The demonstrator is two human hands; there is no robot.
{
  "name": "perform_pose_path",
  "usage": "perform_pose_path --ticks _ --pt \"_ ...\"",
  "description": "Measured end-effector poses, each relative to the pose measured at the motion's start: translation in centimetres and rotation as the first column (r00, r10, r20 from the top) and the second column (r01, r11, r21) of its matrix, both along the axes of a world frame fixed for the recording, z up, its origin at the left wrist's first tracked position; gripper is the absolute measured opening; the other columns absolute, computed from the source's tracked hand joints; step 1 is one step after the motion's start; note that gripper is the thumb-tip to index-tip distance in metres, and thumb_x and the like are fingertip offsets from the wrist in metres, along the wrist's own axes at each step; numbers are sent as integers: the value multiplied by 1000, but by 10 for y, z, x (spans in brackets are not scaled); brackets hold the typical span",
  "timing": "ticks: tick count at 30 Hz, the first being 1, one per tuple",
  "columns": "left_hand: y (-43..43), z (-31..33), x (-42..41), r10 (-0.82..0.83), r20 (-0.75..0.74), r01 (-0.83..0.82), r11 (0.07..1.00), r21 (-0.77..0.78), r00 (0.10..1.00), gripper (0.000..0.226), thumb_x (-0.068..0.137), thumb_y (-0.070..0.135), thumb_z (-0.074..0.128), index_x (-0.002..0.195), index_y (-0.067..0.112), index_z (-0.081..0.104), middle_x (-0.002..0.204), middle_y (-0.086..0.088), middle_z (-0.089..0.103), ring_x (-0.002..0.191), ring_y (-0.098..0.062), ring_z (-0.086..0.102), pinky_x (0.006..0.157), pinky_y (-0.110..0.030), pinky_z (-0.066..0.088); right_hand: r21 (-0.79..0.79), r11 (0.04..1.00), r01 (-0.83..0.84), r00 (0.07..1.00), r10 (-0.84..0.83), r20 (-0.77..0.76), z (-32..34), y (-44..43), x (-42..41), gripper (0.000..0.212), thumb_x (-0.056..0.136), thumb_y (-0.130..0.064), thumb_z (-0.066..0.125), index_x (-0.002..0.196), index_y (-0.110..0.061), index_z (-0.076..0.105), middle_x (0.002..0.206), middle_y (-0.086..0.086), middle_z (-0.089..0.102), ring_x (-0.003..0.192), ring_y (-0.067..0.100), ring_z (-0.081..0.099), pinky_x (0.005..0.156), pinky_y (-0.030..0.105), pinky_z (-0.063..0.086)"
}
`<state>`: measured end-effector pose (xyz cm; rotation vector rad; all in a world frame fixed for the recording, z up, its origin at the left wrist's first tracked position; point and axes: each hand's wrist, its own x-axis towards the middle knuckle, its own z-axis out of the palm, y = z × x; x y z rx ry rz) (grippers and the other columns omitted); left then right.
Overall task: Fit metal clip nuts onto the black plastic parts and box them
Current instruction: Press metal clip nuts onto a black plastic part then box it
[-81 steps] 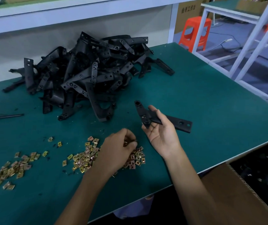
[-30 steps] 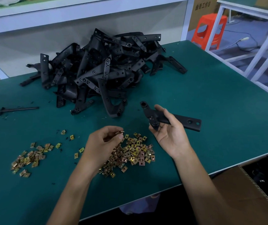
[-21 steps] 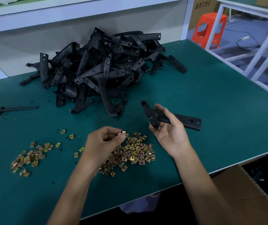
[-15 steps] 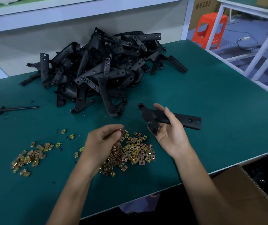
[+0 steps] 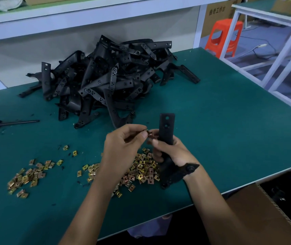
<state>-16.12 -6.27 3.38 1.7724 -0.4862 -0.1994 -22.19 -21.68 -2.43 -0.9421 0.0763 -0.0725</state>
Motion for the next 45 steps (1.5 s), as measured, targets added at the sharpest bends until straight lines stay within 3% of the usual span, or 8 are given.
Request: perform_pose_path --ticks 5,17,21,24,30,36,40,45 --pt "-7 -5 -7 36 29 -38 997 67 999 7 89 28 74 89 35 71 88 17 75 85 -1 70 74 -25 56 -46 991 125 992 -126 -12 0 -2 2 10 84 -9 73 82 -19 71 70 3 52 57 14 46 50 24 36" --pt "3 -4 -12 -47 290 -62 934 353 956 14 95 29 65 105 34 71 92 28 69 93 7 64 80 -20 53 -146 984 100 995 -103 -9 1 2 1 6 88 -13 72 83 -16 70 68 0 53 60 14 48 52 24 39" --pt "3 -9 -11 107 228 -162 958 238 968 7 93 29 66 96 34 70 86 27 68 84 7 64 65 -9 46 -136 987 84 996 -88 -19 0 1 1 13 85 -24 77 87 -18 66 71 2 51 62 15 47 54 26 37" --pt "7 -9 -6 225 95 -231 971 64 970 8 94 27 66 96 34 69 89 21 69 79 -1 65 65 -14 50 -64 994 86 995 -88 -38 -1 -5 0 17 83 -29 79 86 -21 64 75 2 52 62 15 48 53 25 39" --pt "15 -8 1 85 -32 -85 996 6 996 18 97 22 64 109 33 72 102 23 71 94 3 66 78 -15 54 -119 993 -27 999 24 -26 -1 -2 1 21 82 -26 79 77 -21 60 68 -1 46 61 13 43 53 23 38" --pt "14 -12 -6 -3 67 -9 984 179 998 14 91 28 73 102 38 74 93 24 73 91 4 68 76 -16 54 -109 994 -2 1000 -1 -24 -2 1 2 17 78 -24 82 90 -17 72 72 3 52 63 14 48 53 24 40" --pt "12 -12 -11 -44 114 16 972 233 993 13 88 27 77 94 37 74 84 23 74 81 6 70 72 -19 55 -180 984 7 999 -13 -32 -1 2 1 8 85 -18 77 84 -13 70 70 5 57 62 17 47 53 25 39" --pt "13 -11 -9 -75 -36 78 995 61 996 15 85 17 79 87 31 76 81 10 77 78 -3 73 69 -16 54 -145 989 2 1000 -5 -18 3 3 -1 7 90 -15 69 84 -11 66 69 4 53 61 13 50 53 22 41"
